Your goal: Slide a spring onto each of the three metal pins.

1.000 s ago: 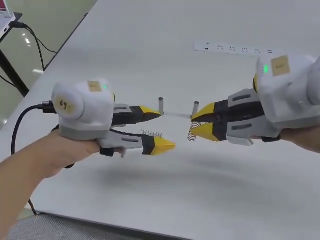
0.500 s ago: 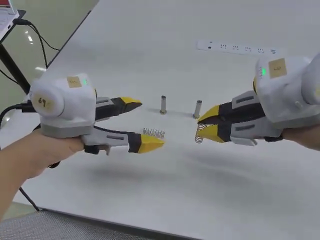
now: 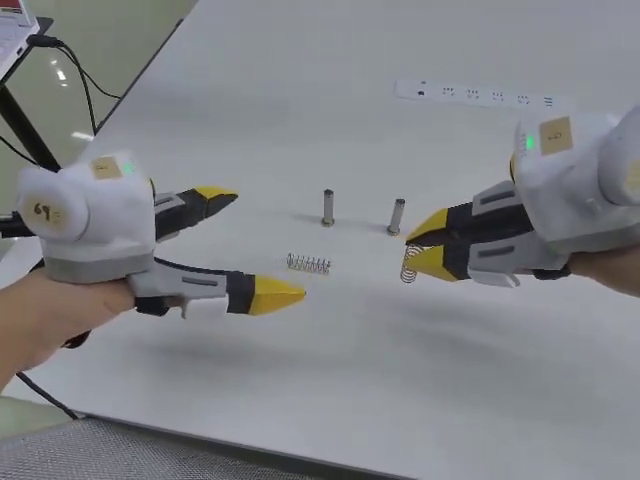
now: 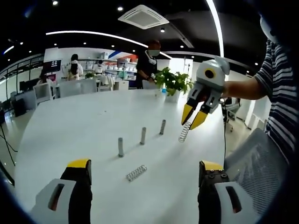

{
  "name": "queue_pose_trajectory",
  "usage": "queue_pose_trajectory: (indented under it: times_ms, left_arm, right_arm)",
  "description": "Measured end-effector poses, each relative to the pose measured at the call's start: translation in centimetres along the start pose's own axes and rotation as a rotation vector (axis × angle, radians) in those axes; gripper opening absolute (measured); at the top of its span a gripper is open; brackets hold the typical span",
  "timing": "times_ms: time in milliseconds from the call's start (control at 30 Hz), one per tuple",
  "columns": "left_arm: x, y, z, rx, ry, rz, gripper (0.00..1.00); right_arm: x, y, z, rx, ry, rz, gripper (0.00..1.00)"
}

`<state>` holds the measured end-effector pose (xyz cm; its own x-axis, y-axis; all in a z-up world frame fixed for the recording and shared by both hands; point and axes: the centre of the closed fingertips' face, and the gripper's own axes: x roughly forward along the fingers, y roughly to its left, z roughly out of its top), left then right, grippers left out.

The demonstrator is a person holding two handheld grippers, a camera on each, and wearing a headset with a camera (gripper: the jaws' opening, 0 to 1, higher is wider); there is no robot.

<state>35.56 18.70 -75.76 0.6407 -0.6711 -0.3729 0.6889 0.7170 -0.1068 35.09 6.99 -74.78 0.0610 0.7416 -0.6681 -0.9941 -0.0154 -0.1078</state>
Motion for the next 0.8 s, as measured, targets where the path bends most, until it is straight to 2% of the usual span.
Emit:
queue_pose_trajectory:
  times_ms: [33, 300, 800]
  left_arm:
    - [0.0, 0.0, -0.1, 0.001, 0.001, 0.001, 0.98]
    - [-0.2, 0.1, -0.8, -0.019, 0.02, 0.002, 0.98]
    - [-0.8, 0.4, -1.0, -0.029, 0.016, 0.017, 0.98]
  right_arm:
    - [0.0, -0.1, 0.0, -0.001, 0.0, -0.001, 0.07]
    - [-0.1, -0.7, -0.4, -0.004, 0.006, -0.016, 0.07]
    - [0.1, -2.7, -0.5, 0.013, 0.004, -0.051, 0.07]
